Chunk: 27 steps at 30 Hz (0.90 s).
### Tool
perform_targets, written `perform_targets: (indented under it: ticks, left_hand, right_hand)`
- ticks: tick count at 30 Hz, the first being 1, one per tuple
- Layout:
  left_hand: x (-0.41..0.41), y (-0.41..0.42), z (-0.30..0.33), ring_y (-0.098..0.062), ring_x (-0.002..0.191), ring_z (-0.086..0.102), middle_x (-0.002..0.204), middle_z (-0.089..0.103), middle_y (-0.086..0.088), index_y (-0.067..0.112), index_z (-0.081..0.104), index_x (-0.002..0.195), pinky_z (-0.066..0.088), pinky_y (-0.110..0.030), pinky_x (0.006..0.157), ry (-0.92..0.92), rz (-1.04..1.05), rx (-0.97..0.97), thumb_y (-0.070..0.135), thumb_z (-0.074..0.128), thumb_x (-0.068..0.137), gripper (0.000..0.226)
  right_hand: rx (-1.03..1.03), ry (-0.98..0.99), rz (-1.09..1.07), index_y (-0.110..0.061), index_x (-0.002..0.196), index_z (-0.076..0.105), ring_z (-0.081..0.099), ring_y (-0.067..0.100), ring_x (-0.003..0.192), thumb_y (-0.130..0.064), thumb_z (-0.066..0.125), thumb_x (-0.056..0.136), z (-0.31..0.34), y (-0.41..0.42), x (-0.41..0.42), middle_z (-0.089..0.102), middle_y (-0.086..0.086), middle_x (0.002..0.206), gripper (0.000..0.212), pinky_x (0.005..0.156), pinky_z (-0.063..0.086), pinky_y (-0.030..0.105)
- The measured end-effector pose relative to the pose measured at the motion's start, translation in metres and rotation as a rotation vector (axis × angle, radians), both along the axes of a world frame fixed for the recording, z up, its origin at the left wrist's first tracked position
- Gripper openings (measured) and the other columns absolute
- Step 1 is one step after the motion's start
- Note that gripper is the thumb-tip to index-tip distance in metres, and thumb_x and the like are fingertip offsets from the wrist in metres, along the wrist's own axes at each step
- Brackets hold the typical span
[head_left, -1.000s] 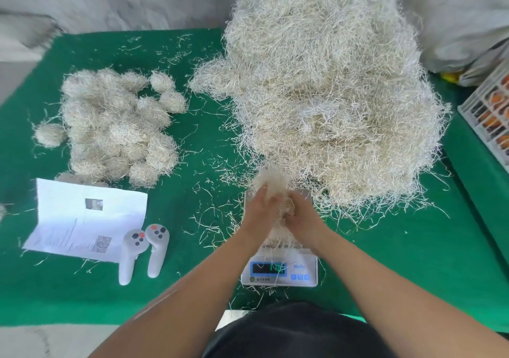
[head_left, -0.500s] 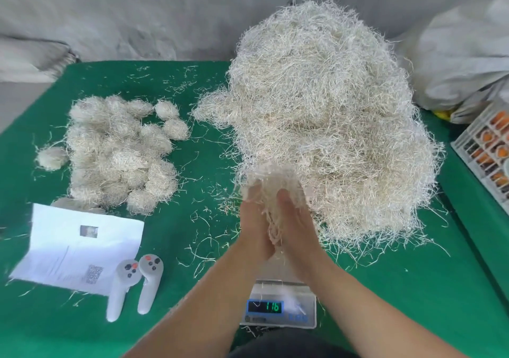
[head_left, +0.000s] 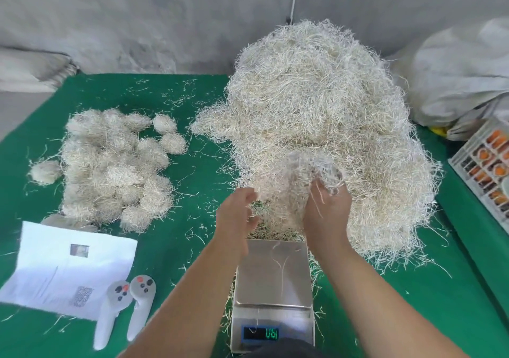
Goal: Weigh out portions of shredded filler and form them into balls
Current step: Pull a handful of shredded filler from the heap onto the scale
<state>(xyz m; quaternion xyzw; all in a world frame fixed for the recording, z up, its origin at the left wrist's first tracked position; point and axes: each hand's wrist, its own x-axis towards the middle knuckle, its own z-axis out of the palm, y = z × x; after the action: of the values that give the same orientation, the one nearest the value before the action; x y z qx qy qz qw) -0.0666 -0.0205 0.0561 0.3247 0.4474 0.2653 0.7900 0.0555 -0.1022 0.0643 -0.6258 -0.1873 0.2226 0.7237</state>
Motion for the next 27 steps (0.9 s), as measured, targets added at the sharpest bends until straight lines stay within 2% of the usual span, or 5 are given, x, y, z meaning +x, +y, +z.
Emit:
perform_targets:
  ticks: [4, 5, 9, 15, 27]
  left_hand:
    - [0.011, -0.014, 0.012, -0.029, 0.119, 0.066, 0.129, 0.07, -0.007, 0.026, 0.07, 0.128, 0.054, -0.047, 0.102, -0.084, -0.232, -0.238, 0.08, 0.053, 0.088, 0.069]
    - [0.017, -0.021, 0.02, -0.027, 0.102, 0.074, 0.111, 0.076, -0.007, 0.023, 0.078, 0.111, 0.06, -0.042, 0.089, -0.153, -0.288, -0.244, 0.078, 0.055, 0.088, 0.064]
    - [0.04, -0.021, 0.03, -0.018, 0.069, 0.067, 0.081, 0.068, -0.001, 0.023, 0.074, 0.081, 0.054, -0.03, 0.069, -0.188, -0.308, -0.208, 0.065, 0.059, 0.095, 0.047]
    - [0.043, -0.013, 0.028, -0.025, 0.106, 0.067, 0.117, 0.07, -0.005, 0.013, 0.069, 0.131, 0.051, -0.044, 0.104, -0.083, -0.145, -0.196, 0.058, 0.06, 0.097, 0.057]
    - [0.044, -0.011, 0.01, -0.014, 0.079, 0.066, 0.092, 0.069, 0.001, 0.022, 0.061, 0.122, 0.055, -0.032, 0.065, -0.117, -0.007, 0.195, 0.032, 0.051, 0.094, 0.031]
  right_hand:
    - [0.097, 0.182, -0.015, -0.012, 0.071, 0.063, 0.06, 0.019, 0.065, -0.046, 0.056, 0.104, 0.023, 0.015, -0.036, 0.052, 0.007, 0.061, 0.049, 0.11, 0.032, 0.023]
    - [0.097, 0.172, 0.086, -0.011, 0.063, 0.064, 0.062, 0.02, 0.061, -0.059, 0.056, 0.101, 0.02, 0.017, -0.04, 0.056, 0.006, 0.055, 0.062, 0.026, 0.019, 0.017]
    - [-0.154, -0.124, 0.27, -0.025, 0.057, 0.063, 0.053, 0.001, 0.043, -0.032, 0.049, 0.108, 0.007, 0.018, -0.014, 0.056, -0.011, 0.05, 0.054, 0.044, 0.042, 0.019]
    - [-0.56, -0.805, 0.371, -0.01, 0.149, 0.044, 0.042, 0.03, 0.134, -0.002, 0.074, 0.09, 0.006, 0.015, 0.005, 0.044, 0.018, 0.148, 0.067, 0.114, 0.034, 0.051]
    - [-0.162, 0.121, 0.379, -0.034, 0.11, 0.07, 0.072, 0.012, 0.099, -0.056, 0.057, 0.099, 0.027, 0.012, -0.032, 0.075, 0.003, 0.108, 0.028, 0.087, 0.056, 0.036]
